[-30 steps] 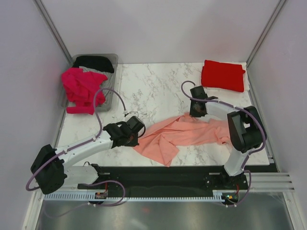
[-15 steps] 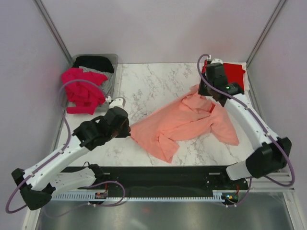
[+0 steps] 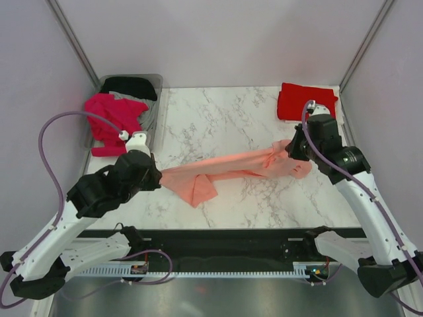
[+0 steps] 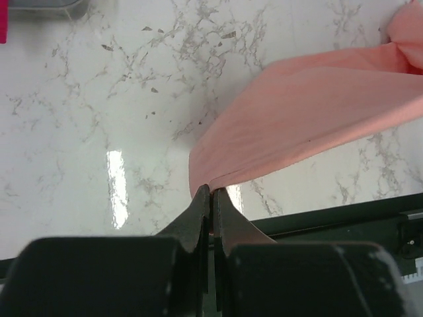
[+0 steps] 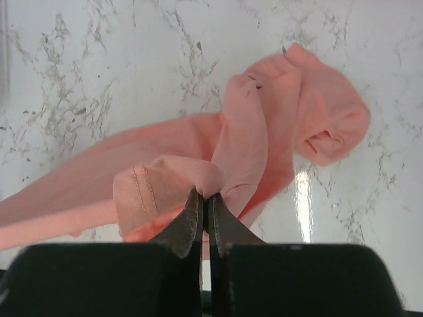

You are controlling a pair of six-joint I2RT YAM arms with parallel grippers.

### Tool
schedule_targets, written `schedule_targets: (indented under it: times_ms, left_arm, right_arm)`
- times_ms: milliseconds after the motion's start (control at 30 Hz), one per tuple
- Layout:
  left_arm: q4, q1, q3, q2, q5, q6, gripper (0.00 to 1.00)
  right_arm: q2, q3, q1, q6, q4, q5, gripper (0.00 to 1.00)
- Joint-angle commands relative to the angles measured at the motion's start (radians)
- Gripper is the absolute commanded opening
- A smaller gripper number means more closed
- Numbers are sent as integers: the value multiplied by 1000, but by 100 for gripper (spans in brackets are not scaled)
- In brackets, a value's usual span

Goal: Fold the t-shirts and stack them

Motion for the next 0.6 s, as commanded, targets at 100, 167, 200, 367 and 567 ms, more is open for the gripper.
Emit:
schedule_targets:
  times_ms: [100,167,200,367,567]
  left_arm:
    - [-105,5,149,-6,-116,88,2]
    - [-77,5,131,-2,-112,86,2]
    - [-62,5,76,4,-96,85,2]
    - [44,5,-157,105,83,25,2]
    - [99,5,-265,186,133,-18,2]
  right_arm:
    - [-126,24,-8,45,-1,-94,12]
    - [-125,-61,-8,61,31,-123,14]
    - [-116,-97,-7,70,39,-125,14]
    - [64,-348,-8,76,85,-114,81]
    - [-59,-414,21,200,68,-73,98]
